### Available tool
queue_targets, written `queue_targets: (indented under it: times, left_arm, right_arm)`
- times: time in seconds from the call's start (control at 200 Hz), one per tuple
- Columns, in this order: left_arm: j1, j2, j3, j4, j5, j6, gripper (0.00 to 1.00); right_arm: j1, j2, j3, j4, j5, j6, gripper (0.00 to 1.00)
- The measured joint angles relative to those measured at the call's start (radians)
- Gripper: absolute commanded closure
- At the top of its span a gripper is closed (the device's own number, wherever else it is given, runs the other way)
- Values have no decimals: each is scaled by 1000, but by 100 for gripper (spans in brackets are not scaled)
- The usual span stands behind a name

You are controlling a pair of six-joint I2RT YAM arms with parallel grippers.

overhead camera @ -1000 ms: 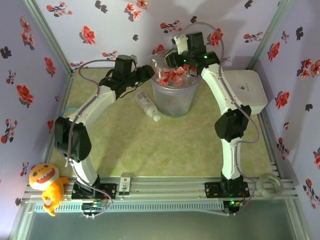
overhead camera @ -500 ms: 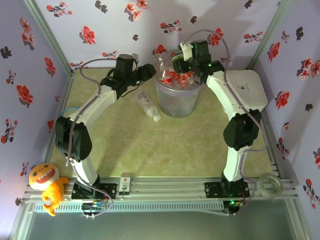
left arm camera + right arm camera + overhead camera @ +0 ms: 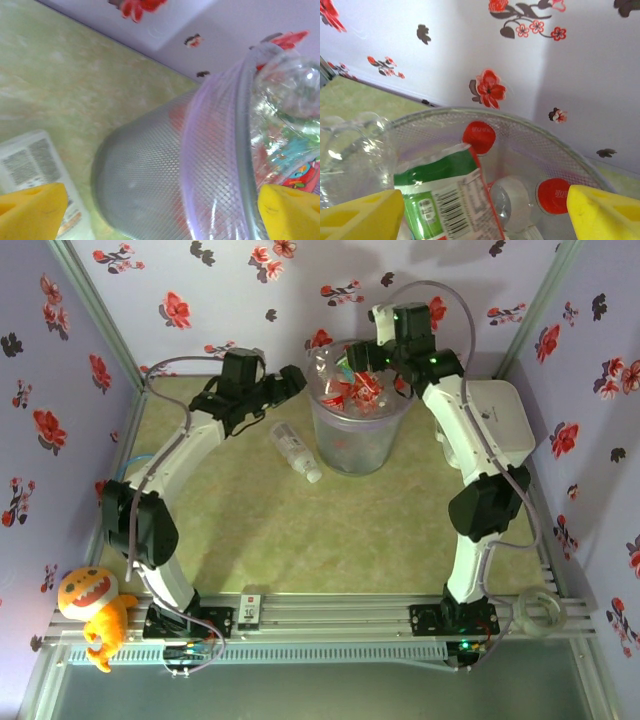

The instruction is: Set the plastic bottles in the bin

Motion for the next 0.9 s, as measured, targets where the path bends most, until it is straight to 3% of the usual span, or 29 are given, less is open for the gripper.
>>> queue_targets:
  times: [0.16, 0.32, 0.595, 0.9]
  left_arm:
    - [27, -13, -17, -74, -85, -10, 0]
    - [41, 98, -31, -112, -137, -48, 1]
    - [44, 310, -32, -130, -161, -109, 3]
    - [43, 388, -5, -71, -152, -123, 2]
  right_arm:
    - [0, -58, -47, -18, 3, 61, 14]
    - [0, -146, -146, -19, 6, 126, 14]
    - [0, -248, -304, -14, 8, 175, 14]
    - [-5, -320, -446, 11, 8, 196, 14]
